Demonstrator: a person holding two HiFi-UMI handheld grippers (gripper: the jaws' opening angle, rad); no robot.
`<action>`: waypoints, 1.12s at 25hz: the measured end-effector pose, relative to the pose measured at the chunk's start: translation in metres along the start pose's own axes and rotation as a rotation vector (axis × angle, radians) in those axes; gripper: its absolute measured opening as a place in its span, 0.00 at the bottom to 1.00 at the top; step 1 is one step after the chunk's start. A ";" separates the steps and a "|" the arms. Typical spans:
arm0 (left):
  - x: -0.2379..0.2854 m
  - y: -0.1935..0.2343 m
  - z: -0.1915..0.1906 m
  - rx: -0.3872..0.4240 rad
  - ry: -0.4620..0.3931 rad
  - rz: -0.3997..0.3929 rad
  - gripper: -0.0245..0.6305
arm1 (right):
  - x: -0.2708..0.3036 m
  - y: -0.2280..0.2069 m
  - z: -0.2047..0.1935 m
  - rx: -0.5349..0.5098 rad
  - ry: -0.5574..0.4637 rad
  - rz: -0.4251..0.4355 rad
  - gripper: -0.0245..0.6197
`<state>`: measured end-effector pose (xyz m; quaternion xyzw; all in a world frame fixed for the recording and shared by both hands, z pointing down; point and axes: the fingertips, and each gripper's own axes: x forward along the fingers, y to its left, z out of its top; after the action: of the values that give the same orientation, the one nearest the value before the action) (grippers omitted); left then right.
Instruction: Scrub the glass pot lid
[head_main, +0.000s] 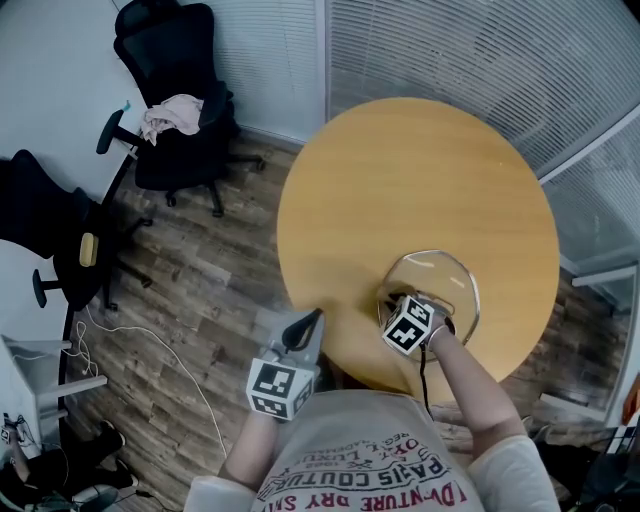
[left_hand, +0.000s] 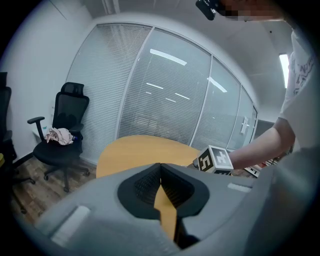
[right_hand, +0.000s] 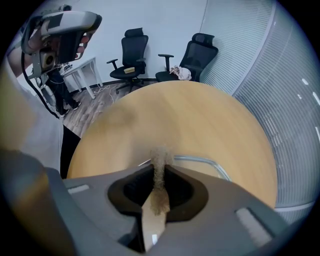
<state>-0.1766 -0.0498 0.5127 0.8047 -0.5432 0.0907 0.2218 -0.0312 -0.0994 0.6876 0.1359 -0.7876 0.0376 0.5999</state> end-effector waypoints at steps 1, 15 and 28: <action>-0.002 -0.004 -0.004 -0.003 0.003 0.000 0.05 | -0.001 0.004 -0.002 -0.004 -0.004 0.005 0.14; -0.017 -0.040 -0.036 -0.027 0.009 0.013 0.05 | -0.011 0.052 -0.023 -0.176 -0.056 0.106 0.14; -0.017 -0.085 -0.053 0.009 0.021 0.014 0.05 | -0.028 0.080 -0.056 -0.191 -0.135 0.158 0.14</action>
<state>-0.1006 0.0151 0.5308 0.8009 -0.5460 0.1030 0.2230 0.0069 -0.0055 0.6846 0.0178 -0.8344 0.0003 0.5509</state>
